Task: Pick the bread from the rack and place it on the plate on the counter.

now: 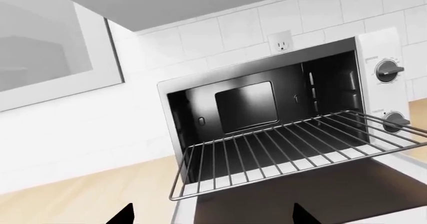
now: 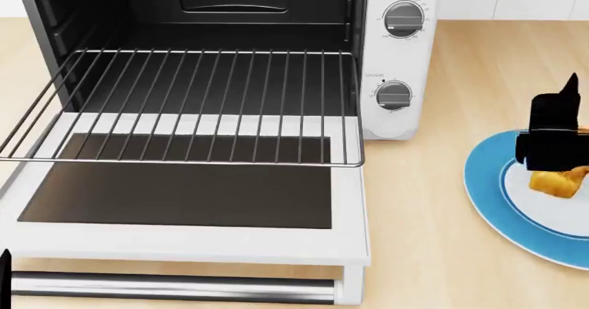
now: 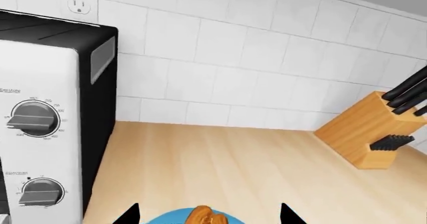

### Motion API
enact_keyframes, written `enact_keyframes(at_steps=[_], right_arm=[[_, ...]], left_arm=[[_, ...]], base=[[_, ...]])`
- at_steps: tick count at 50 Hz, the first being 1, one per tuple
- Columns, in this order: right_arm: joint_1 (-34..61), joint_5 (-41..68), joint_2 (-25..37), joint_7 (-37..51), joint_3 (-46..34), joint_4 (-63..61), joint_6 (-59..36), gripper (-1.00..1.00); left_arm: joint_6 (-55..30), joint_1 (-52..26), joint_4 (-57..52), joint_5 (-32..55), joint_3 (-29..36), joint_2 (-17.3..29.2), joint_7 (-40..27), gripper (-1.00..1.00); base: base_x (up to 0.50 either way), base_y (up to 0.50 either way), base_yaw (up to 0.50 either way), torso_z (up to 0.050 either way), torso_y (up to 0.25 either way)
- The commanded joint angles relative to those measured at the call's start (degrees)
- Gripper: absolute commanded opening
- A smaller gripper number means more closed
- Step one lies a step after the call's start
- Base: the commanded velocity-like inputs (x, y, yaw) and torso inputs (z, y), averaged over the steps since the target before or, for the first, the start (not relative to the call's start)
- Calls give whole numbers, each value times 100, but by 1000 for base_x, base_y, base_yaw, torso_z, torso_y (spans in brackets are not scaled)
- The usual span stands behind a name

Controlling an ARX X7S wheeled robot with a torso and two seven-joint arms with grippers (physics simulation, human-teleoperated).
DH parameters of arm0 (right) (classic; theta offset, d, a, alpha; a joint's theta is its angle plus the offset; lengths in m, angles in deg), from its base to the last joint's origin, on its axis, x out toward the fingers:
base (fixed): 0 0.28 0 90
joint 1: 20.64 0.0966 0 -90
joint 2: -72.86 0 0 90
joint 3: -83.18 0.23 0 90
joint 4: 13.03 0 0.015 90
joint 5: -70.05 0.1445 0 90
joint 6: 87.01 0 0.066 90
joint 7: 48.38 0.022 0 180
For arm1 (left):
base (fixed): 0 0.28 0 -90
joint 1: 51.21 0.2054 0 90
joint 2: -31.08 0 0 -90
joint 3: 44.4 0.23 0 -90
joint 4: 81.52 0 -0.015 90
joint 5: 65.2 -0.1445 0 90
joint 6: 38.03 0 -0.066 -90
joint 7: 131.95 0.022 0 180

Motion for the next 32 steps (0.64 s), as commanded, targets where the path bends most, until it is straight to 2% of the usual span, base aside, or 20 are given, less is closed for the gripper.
enact_keyframes(at_steps=[1,12,18,32], right_arm=[[418,-547,1059,432,85,-1670,-266,100],[677,-792,1906,395,340,-2871,-743,100],[647,-884,1911,590,369,-3277,-736,100],[-95,-2103,1912,1054,-269,-4109,71,100]], left_arm=[[58,50,14,-90,52,1,-15,100],[69,40,-1,-106,64,25,-19,100],[90,26,-6,-100,58,61,11,100],[55,5,-74,-111,53,83,-18,100]], base=[[0,0,0,0,0],[0,0,0,0,0],[0,0,0,0,0],[0,0,0,0,0]])
